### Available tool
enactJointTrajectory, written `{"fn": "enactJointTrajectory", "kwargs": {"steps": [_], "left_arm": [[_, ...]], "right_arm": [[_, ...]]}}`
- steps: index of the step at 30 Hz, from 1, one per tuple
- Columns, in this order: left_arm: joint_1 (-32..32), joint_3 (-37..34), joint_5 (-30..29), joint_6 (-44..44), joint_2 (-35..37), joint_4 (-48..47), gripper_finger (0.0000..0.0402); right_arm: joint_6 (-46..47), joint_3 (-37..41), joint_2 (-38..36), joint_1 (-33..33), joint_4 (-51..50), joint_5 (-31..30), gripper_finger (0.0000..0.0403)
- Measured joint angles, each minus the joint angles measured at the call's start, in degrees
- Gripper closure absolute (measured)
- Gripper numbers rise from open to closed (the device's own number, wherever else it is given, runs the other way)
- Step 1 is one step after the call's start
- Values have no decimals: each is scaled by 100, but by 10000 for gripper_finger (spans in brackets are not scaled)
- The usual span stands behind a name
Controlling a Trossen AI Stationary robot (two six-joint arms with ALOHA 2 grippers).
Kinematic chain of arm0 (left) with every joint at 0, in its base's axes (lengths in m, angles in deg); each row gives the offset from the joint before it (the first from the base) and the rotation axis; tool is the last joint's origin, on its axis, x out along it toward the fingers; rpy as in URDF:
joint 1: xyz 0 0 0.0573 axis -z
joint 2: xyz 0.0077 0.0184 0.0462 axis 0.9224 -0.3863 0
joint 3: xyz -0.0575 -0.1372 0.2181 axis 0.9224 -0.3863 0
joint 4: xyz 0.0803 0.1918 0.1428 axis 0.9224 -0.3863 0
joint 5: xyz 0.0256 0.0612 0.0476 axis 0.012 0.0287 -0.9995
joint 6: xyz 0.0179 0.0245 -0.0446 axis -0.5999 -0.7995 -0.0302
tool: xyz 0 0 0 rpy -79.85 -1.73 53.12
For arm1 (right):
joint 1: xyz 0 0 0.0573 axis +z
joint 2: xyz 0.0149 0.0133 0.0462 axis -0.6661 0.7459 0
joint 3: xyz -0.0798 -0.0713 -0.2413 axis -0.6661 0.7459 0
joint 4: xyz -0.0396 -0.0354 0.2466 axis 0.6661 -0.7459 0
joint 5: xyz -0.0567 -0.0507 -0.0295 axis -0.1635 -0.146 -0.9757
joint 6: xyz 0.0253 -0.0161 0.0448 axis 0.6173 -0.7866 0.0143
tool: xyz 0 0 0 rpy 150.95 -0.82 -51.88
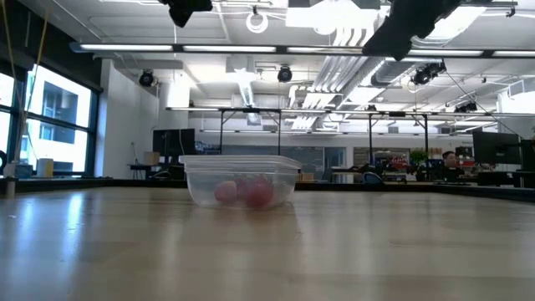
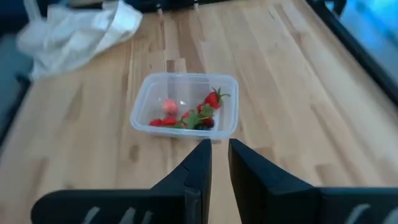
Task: Pick and placing Produce into tupperware
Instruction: Return to Home Position
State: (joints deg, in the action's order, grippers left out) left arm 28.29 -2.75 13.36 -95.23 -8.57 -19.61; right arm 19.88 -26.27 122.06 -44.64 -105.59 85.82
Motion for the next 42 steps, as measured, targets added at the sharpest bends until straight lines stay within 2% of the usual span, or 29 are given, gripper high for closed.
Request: {"fn": "enactJointTrajectory", "kwargs": {"steps": [3,8,11,14,16,18,23,27,29,33,38,42], "left_arm": [[0,0,-11,32,0,-4,364],[0,0,-22,41,-4,5,364],[0,4,-88,21,-30,234,364],[1,4,325,-525,-11,425,364],[42,4,663,-822,105,566,364],[186,4,717,-999,299,578,364],[465,6,42,-1126,1176,358,364],[625,9,-958,-1039,1844,-255,364],[722,9,-1260,-1025,2031,-596,364],[875,-157,-1522,-905,2332,-701,364],[863,-735,-1697,-754,2895,-435,364],[863,-1282,-1935,-576,3420,-72,364]], "right_arm": [[695,0,-2,0,-46,13,356],[1080,0,0,0,238,155,356],[1022,0,0,0,910,700,356],[830,0,-20,0,1699,1407,356],[826,0,-112,2,1880,1701,358],[829,0,-292,2,1764,1737,366],[958,0,-1091,0,1165,1648,398],[946,0,-1891,0,862,1163,398],[956,0,-2185,-2,581,947,399],[1162,3,-2586,2,74,809,402],[1345,322,-3206,2,118,790,403],[1624,749,-3907,2,204,509,403]]}}
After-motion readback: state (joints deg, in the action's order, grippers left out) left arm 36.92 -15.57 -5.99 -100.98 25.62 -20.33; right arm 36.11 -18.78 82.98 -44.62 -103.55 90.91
